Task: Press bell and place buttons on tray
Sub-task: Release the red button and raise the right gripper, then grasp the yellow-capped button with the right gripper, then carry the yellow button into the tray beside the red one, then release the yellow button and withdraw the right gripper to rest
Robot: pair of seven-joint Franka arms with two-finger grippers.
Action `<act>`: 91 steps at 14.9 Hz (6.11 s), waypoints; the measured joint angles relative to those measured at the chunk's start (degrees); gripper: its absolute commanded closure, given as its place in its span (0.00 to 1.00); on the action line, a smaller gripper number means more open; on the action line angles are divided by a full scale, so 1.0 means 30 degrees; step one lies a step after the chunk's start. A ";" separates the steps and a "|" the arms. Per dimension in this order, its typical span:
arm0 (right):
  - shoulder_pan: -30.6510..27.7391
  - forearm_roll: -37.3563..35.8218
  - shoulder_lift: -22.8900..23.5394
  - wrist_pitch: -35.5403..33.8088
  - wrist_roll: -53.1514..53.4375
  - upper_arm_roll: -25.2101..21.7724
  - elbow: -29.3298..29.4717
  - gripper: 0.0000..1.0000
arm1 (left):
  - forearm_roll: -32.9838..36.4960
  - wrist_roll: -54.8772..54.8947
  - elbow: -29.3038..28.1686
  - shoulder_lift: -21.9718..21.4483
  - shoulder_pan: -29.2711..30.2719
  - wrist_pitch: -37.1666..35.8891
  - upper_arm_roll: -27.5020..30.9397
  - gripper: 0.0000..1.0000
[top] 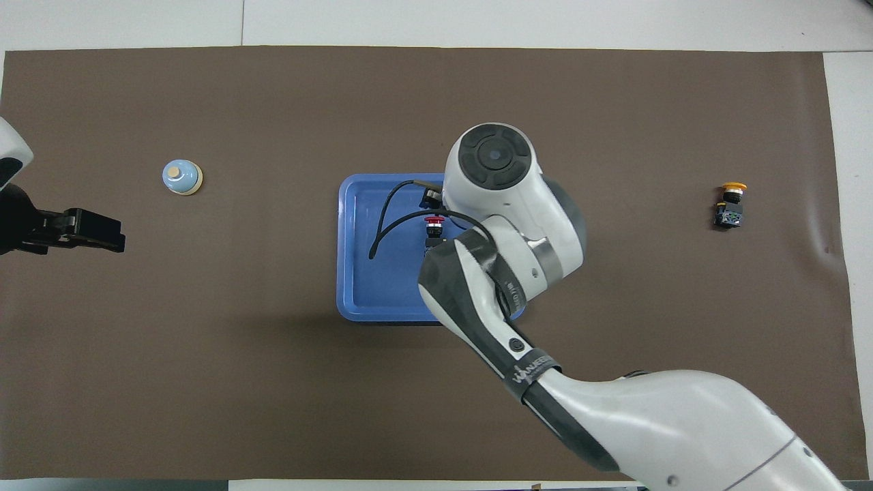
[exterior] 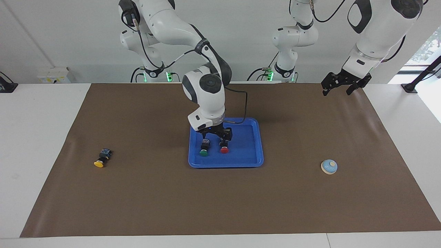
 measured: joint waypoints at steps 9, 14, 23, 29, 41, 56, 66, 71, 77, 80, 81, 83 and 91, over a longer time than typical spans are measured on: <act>-0.8663 -0.0447 -0.1906 -0.1827 -1.1137 -0.0218 -0.0641 0.00 | 0.0000 -0.0001 0.0000 0.0000 0.0000 0.0000 0.0000 0.00; -1.2580 -0.0888 -0.1968 0.2452 -1.5198 -0.0209 -0.4222 0.00 | 0.0000 -0.0001 0.0000 0.0000 0.0000 0.0000 0.0000 0.00; -1.3408 -0.1002 -0.2002 0.7261 -1.5924 -0.0119 -0.8166 0.05 | 0.0000 -0.0002 0.0000 0.0000 0.0000 0.0000 0.0000 0.00; -1.3615 -0.1008 -0.1994 0.7891 -1.6097 -0.0115 -0.8867 0.84 | 0.0000 -0.0003 0.0000 0.0000 0.0000 0.0000 0.0000 0.00; -1.1309 -0.1016 -0.2506 0.3023 -1.5052 0.0293 -0.5854 1.00 | 0.0000 -0.0004 0.0000 0.0000 0.0000 0.0000 0.0000 0.00; 0.3065 0.0186 0.1425 -0.1951 -0.1617 0.0423 0.2810 1.00 | 0.0000 -0.0005 0.0000 0.0000 0.0000 0.0000 0.0000 0.00; 0.4186 0.0198 0.4740 0.0993 -0.1239 0.0341 0.3218 0.01 | 0.0000 -0.0005 0.0000 0.0000 0.0000 0.0000 0.0000 0.00; 0.4119 0.0198 0.4462 -0.0132 -0.0764 0.0140 0.3602 0.00 | 0.0000 -0.0005 0.0000 0.0000 0.0000 0.0000 0.0000 0.00; 0.0200 0.0181 0.1111 -0.2896 -0.1598 -0.0148 0.4081 0.00 | 0.0000 -0.0005 0.0000 0.0000 0.0000 0.0000 0.0000 0.00; -0.2699 0.0193 -0.0489 -0.4830 -0.5620 -0.0141 0.4074 0.00 | 0.0000 -0.0006 0.0000 0.0000 0.0000 0.0000 0.0000 0.00; -0.3508 0.0197 -0.0862 -0.5431 -0.7073 -0.0140 0.4069 0.00 | 0.0000 -0.0006 0.0000 0.0000 0.0000 0.0000 0.0000 0.00; -0.4796 0.0198 -0.1447 -0.6444 -0.9474 -0.0135 0.4064 0.00 | 0.0000 -0.0006 0.0000 0.0000 0.0000 0.0000 0.0000 0.00; -0.7710 0.0197 -0.3653 -0.9678 -1.4868 -0.0126 0.3968 0.00 | 0.0000 -0.0006 0.0001 0.0000 0.0000 0.0000 0.0000 0.00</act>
